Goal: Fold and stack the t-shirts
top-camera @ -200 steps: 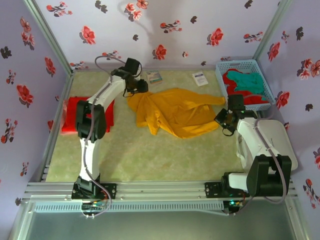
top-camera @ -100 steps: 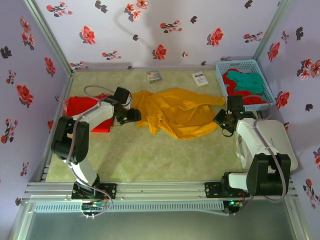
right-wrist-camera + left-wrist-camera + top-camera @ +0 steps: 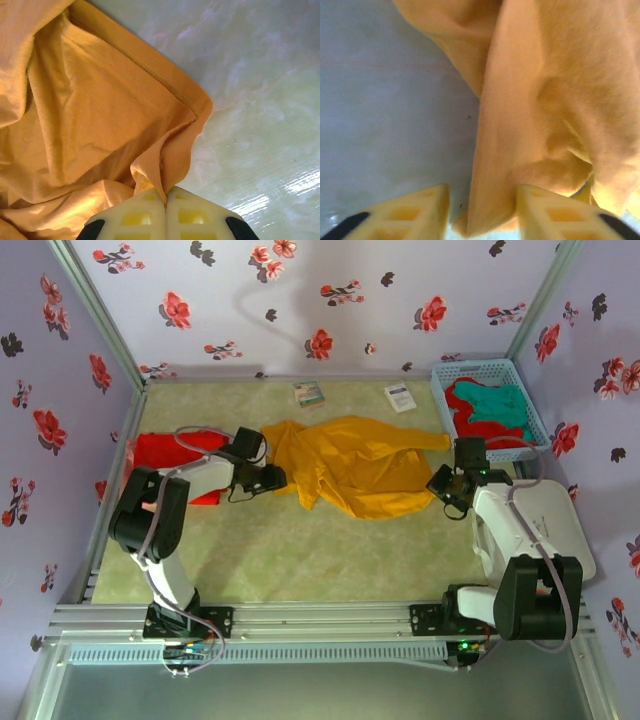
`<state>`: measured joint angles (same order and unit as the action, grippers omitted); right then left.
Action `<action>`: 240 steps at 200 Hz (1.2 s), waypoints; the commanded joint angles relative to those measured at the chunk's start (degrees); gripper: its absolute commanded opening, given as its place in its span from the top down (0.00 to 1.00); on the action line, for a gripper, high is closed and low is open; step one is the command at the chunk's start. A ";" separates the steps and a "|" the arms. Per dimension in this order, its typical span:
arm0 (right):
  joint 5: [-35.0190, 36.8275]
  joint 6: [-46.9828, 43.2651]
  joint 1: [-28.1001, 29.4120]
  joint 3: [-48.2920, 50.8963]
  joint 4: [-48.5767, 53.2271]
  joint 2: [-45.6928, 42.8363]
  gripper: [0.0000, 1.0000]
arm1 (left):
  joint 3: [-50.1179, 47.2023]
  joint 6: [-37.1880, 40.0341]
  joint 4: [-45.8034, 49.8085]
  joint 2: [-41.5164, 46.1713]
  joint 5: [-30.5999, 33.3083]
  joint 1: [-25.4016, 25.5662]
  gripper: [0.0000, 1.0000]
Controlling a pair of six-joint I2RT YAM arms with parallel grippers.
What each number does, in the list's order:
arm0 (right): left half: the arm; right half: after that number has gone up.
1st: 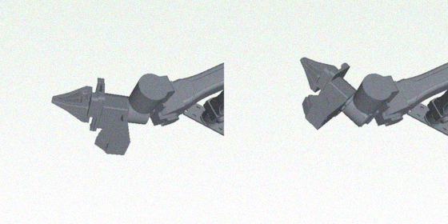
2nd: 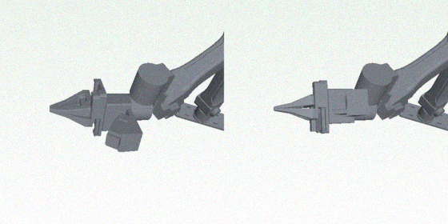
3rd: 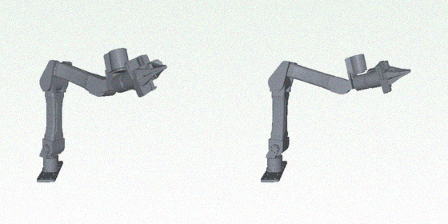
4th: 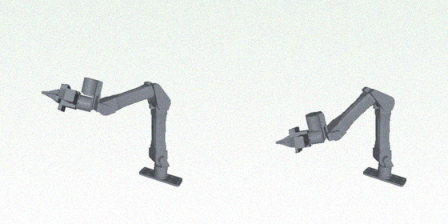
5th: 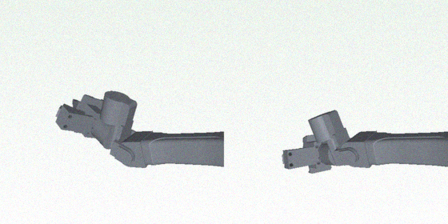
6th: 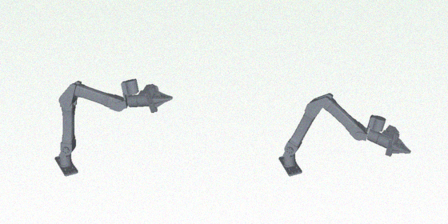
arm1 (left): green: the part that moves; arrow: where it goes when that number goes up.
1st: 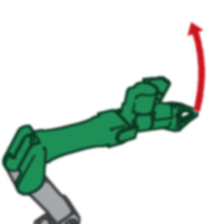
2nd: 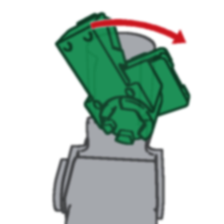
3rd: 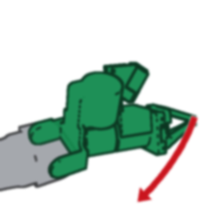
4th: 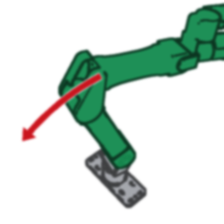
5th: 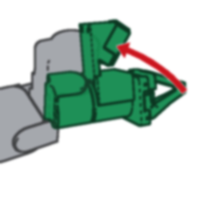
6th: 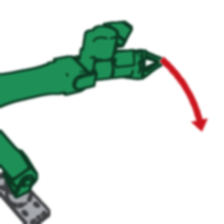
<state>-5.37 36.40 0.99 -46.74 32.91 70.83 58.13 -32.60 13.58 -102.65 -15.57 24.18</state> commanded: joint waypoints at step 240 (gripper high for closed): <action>11.20 -0.26 -1.95 5.08 13.19 -10.29 1.00 | -19.71 -28.36 48.03 69.94 4.75 2.36 1.00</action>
<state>2.35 36.01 -0.49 -42.78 44.38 60.95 40.18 -52.51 53.39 -37.21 -13.69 26.00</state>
